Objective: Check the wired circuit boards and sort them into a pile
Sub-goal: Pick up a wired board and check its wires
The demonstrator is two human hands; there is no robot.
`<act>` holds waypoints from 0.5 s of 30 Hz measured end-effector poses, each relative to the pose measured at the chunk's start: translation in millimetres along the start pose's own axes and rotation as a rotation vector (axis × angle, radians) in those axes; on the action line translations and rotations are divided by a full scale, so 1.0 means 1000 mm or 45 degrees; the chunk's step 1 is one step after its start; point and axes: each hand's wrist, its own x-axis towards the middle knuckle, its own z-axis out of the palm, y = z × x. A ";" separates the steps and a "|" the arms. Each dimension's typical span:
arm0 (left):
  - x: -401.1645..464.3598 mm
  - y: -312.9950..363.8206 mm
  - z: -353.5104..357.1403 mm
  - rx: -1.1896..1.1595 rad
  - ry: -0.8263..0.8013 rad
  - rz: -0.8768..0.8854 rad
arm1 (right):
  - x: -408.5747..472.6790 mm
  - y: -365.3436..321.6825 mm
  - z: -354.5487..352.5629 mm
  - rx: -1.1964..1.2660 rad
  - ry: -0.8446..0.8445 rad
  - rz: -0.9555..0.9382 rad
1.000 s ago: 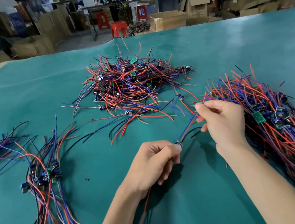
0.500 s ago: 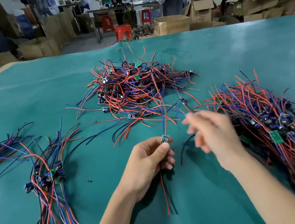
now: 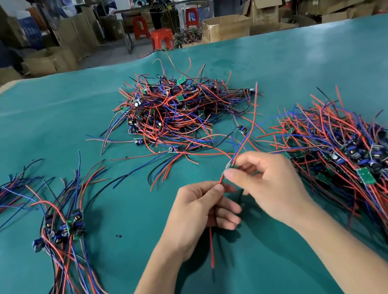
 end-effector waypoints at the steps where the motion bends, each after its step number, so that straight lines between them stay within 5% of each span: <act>1: -0.001 0.001 0.001 0.017 -0.023 -0.005 | 0.002 0.000 -0.003 0.060 0.060 0.035; 15: -0.008 0.005 0.008 0.227 -0.209 0.098 | 0.023 -0.019 -0.041 0.403 0.640 0.070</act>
